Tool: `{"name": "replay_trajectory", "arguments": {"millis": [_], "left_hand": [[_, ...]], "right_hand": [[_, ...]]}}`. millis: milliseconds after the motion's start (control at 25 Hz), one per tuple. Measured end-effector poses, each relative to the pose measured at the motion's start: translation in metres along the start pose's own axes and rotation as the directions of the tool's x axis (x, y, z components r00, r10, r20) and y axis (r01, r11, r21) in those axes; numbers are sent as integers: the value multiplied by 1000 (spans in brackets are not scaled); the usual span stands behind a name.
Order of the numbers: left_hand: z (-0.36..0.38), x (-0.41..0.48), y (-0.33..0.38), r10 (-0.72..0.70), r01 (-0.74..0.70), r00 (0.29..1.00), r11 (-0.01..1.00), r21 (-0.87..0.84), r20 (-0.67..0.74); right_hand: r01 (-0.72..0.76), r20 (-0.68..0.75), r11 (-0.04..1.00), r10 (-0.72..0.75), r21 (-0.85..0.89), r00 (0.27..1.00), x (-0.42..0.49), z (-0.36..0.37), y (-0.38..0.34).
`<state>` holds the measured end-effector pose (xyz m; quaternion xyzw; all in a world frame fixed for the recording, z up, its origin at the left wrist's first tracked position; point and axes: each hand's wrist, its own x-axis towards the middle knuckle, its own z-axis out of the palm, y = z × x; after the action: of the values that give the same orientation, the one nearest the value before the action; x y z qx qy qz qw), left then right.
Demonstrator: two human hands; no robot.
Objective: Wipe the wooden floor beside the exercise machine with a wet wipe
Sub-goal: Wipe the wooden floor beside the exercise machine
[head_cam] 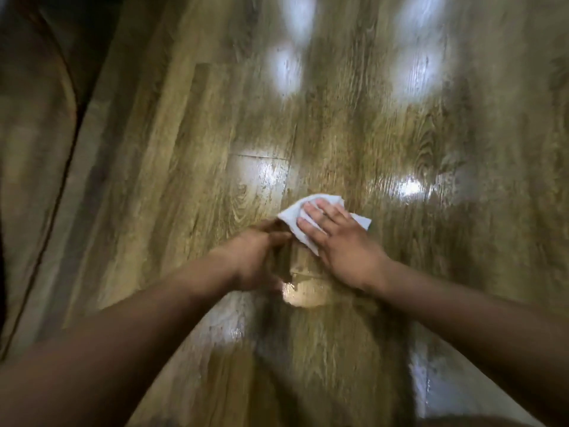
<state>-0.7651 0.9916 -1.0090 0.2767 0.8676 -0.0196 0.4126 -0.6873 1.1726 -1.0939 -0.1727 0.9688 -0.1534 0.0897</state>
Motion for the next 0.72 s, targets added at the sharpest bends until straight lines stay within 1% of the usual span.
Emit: {"name": "replay_trajectory", "arguments": {"millis": [40, 80, 120, 160, 200, 240, 280, 320, 360, 440, 520, 560, 600, 640, 680, 720], "left_hand": [[-10, -7, -25, -14, 14, 1000, 1000, -1, -16], [-19, -17, -52, -52, 52, 998, 999, 6, -33], [-27, -28, -78, -94, 96, 994, 995, 26, -54], [-34, -38, -101, -134, 137, 989, 989, 58, -58], [-40, -46, -121, -161, 167, 985, 981, 100, -61], [-45, -48, -139, -174, 180, 983, 971, 157, -55], [-52, -47, -153, -166, 172, 985, 956, 237, -45], [-60, -43, -165, -155, 152, 988, 937, 314, -16], [-66, -38, -172, -139, 122, 990, 924, 363, 20], [-75, -27, -181, -113, 79, 991, 919, 385, 65], [-81, -6, -184, -49, 18, 996, 925, 380, 73], [-85, 8, -183, -12, -5, 999, 929, 370, 44], [-90, 25, -183, 21, -15, 1000, 940, 340, -13], [-96, 45, -181, 37, -10, 995, 958, 286, -87], [-101, 65, -178, 38, 1, 985, 975, 221, -171], [-105, 85, -175, 35, 7, 964, 987, 158, -264]], "right_hand": [[-56, 33, 998, 57, -24, 998, 6, -7, 24], [-236, 61, 972, 236, -4, 970, 23, -18, 51], [-436, 55, 900, 435, 22, 899, 43, -30, 82], [-605, 17, 796, 604, 20, 797, 62, -42, 111], [-717, 21, 697, 717, -20, 696, 79, -53, 130], [-745, 40, 665, 747, -55, 664, 92, -57, 133], [-703, 26, 706, 707, -85, 706, 104, -58, 122], [-615, 63, 781, 623, -109, 780, 120, -56, 100], [-523, 131, 845, 534, -112, 835, 131, -53, 73], [-316, 175, 946, 324, -74, 930, 160, -47, 33], [-207, 210, 972, 227, -111, 951, 183, -44, 23], [-155, 237, 980, 181, -127, 954, 190, -47, 32], [-132, 265, 982, 164, -133, 950, 191, -55, 44], [-155, 275, 981, 183, -120, 944, 184, -62, 60], [-252, 239, 964, 266, -89, 934, 168, -68, 77], [-415, 179, 909, 413, -24, 893, 146, -73, 99]]}}
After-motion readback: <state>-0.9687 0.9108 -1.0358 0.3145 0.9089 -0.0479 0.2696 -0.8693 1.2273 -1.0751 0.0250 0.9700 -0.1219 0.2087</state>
